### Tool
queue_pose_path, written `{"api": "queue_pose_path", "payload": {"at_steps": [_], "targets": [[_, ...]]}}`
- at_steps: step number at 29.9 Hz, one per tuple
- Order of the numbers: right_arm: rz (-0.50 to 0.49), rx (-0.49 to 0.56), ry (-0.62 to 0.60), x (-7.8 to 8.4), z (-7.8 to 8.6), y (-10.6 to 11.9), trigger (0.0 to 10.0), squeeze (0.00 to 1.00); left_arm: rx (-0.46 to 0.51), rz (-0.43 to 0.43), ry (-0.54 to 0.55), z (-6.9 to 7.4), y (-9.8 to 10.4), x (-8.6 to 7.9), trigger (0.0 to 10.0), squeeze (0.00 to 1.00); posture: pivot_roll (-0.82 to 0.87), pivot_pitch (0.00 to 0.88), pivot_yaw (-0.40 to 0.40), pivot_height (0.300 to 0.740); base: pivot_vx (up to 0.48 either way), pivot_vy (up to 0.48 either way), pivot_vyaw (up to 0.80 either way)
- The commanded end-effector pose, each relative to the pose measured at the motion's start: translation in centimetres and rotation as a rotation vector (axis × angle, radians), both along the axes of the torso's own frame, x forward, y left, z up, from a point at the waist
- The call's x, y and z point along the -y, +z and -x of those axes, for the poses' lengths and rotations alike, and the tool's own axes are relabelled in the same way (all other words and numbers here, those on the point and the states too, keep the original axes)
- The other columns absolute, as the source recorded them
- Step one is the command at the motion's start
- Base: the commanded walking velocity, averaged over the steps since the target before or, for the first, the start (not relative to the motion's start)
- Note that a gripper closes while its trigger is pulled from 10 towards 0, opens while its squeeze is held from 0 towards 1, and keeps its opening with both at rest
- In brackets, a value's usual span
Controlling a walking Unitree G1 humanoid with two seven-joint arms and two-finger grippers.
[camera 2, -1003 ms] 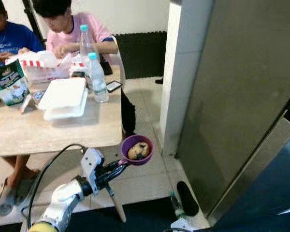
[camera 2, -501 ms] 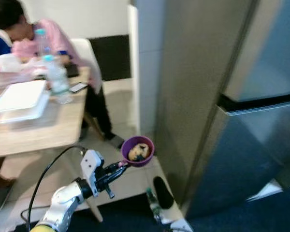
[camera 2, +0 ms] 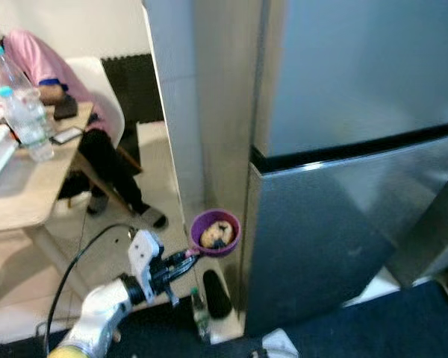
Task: Restocking fridge
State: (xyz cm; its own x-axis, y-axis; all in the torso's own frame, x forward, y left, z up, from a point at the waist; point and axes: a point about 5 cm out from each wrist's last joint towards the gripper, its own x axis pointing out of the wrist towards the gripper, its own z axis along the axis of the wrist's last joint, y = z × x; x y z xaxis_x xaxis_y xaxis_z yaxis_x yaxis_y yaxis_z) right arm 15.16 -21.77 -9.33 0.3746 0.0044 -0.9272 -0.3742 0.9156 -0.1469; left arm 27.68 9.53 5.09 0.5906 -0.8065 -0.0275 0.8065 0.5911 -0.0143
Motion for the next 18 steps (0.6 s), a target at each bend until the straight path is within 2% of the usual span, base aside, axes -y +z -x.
{"api": "queue_pose_path", "payload": {"at_steps": [1, 5, 7, 8, 11, 13, 14, 15, 18], "targets": [[-0.024, 0.011, 0.0, -0.6, 0.0, -0.1, 10.0, 0.0, 0.026, 0.008, 0.012, -0.4, 0.6, -0.1, 10.0, 0.0, 0.0, 0.02, 0.059, 0.74, 0.0, -0.274, 0.0], [-0.102, 0.105, 0.065, -1.8, -1.8, 0.7, 10.0, 0.0, 0.024, 0.006, 0.037, -0.6, 0.5, -0.4, 10.0, 0.0, 0.0, 0.024, 0.054, 0.74, 0.0, 0.0, 0.0], [-0.102, 0.105, 0.065, -1.8, -1.8, 0.7, 10.0, 0.0, 0.024, 0.006, 0.037, -0.6, 0.5, -0.4, 10.0, 0.0, 0.0, 0.024, 0.054, 0.74, 0.0, 0.0, 0.0], [-0.135, 0.138, 0.08, -1.9, -2.7, 1.1, 10.0, 0.0, 0.023, 0.002, 0.04, -0.6, 0.5, -0.5, 10.0, 0.0, -0.01, 0.024, 0.055, 0.74, 0.0, 0.0, 0.0], [-0.154, 0.157, 0.089, -2.0, -3.2, 1.4, 10.0, 0.0, 0.023, 0.0, 0.043, -0.6, 0.5, -0.6, 10.0, 0.0, -0.01, 0.024, 0.055, 0.74, 0.0, 0.0, 0.0], [-0.209, 0.215, 0.14, -1.7, -5.1, 2.7, 10.0, 0.0, 0.021, -0.007, 0.048, -0.7, 0.4, -0.8, 10.0, 0.0, -0.01, 0.024, 0.053, 0.74, 0.0, 0.0, 0.0], [-0.209, 0.215, 0.14, -1.7, -5.1, 2.7, 10.0, 0.0, 0.021, -0.007, 0.048, -0.7, 0.4, -0.8, 10.0, 0.0, -0.01, 0.024, 0.053, 0.74, 0.0, 0.0, 0.0], [-0.228, 0.241, 0.162, -1.4, -6.0, 3.4, 10.0, 0.0, 0.022, -0.009, 0.05, -0.6, 0.4, -0.9, 10.0, 0.0, -0.01, 0.023, 0.051, 0.74, 0.0, 0.0, 0.0], [-0.366, 0.333, 0.23, -0.7, -9.1, 6.3, 10.0, 0.0, 0.018, -0.021, 0.061, -0.6, 0.2, -1.4, 10.0, 0.0, -0.01, 0.022, 0.048, 0.74, 0.0, 0.0, 0.0]]}}
